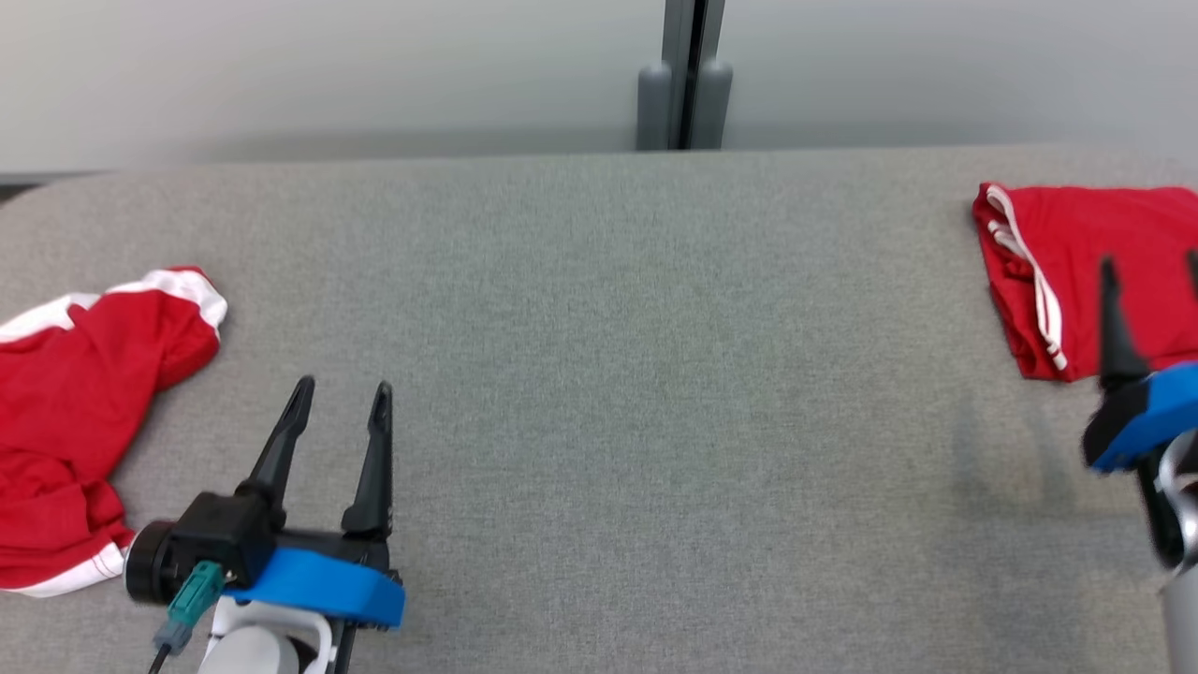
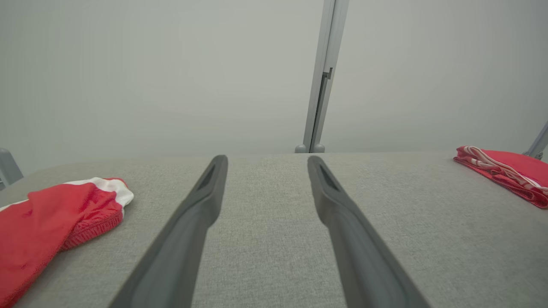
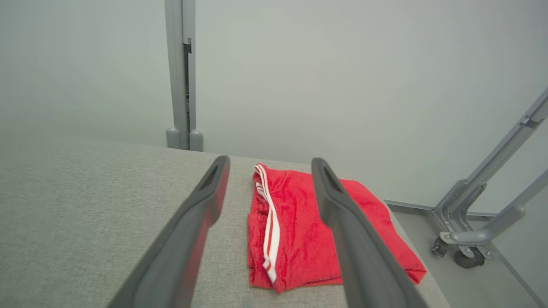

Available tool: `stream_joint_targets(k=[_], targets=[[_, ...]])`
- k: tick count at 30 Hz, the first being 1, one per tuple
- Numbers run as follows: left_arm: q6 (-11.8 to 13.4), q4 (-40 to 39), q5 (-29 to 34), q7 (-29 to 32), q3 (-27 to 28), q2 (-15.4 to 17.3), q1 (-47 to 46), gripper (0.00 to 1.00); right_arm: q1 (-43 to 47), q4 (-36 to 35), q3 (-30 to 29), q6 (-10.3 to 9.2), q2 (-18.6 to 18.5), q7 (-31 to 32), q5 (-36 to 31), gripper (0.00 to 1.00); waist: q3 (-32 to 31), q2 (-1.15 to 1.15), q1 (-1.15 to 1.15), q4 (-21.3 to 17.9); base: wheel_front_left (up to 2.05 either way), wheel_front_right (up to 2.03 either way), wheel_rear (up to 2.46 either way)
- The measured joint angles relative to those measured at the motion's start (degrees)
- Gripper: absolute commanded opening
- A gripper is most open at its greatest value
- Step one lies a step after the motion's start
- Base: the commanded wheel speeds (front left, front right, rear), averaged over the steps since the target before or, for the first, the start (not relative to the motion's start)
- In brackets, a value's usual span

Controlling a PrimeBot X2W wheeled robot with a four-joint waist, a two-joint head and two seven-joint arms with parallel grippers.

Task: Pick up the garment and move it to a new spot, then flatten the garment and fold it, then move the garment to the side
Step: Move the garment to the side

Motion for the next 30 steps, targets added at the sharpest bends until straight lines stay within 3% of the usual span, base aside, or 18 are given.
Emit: stream_joint_targets(k=[8, 17, 30], targets=[[1.43, 2.12, -1.24, -0.18, 3.13, -0.73, 5.04, 1.00, 10.78, -10.80, 4.08, 0.00, 4.66, 0.15, 5.97, 1.00, -5.42, 0.00, 0.00, -0.17, 0.00, 0.00, 0.00], [1.22, 3.00, -0.70, -0.19, 4.72, -2.47, 9.50, 1.00, 23.78, -19.87, 2.52, 0.00, 11.02, -0.81, 7.78, 1.00, -10.16, 0.01, 0.00, 1.01, 0.00, 0.00, 0.00], [1.54, 1.18, 1.82, -0.19, 6.26, -3.25, 12.93, 1.00, 29.31, -22.72, 4.61, 0.00, 12.28, 0.68, 8.92, 1.00, -11.25, 0.02, 0.01, 0.99, 0.00, 0.00, 0.00]])
